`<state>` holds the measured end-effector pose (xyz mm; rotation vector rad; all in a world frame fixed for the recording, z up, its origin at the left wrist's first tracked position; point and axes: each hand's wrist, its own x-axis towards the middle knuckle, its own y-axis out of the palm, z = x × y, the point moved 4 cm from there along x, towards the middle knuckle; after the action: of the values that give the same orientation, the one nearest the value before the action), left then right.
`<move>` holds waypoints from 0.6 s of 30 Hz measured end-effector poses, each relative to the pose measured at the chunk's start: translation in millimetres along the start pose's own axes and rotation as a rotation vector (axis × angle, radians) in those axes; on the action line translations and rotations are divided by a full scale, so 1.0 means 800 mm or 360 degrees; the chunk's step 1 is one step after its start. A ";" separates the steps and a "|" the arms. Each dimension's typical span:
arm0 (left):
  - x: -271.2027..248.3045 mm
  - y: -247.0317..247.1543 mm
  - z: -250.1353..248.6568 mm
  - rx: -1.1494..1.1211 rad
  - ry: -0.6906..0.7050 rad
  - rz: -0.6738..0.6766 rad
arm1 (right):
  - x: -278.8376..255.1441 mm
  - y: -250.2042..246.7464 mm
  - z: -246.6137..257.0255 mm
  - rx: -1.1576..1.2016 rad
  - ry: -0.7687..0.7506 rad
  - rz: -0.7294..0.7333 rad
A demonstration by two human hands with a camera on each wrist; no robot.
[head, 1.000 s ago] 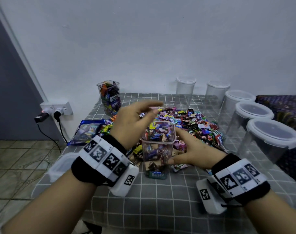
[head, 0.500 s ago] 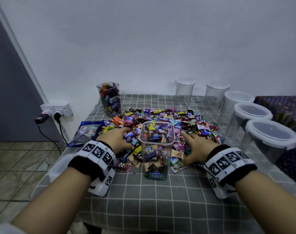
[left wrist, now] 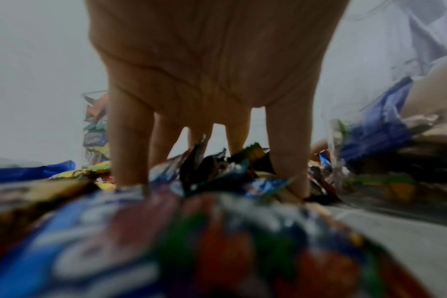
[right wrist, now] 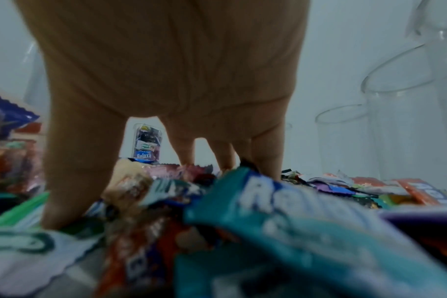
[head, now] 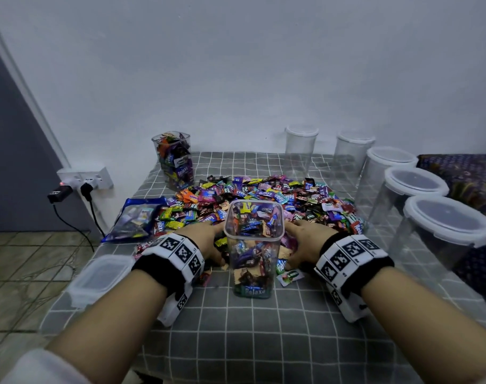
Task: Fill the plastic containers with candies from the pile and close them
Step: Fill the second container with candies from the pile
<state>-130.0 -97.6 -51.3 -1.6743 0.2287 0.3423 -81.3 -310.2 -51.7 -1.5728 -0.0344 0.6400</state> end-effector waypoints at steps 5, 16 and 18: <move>-0.004 -0.006 -0.004 -0.0080 -0.0027 -0.0152 | 0.003 -0.003 0.004 0.0008 -0.0016 -0.0142; -0.007 -0.015 -0.008 -0.0046 -0.0117 -0.0357 | -0.002 -0.017 0.003 -0.0006 -0.0062 -0.0370; -0.007 -0.015 -0.006 -0.0048 -0.0105 -0.0411 | -0.002 -0.019 0.001 0.0025 -0.0045 -0.0427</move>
<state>-130.6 -100.8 -37.5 -1.6958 -0.0425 0.2068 -77.5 -308.1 -36.9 -1.5106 -0.2570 0.4501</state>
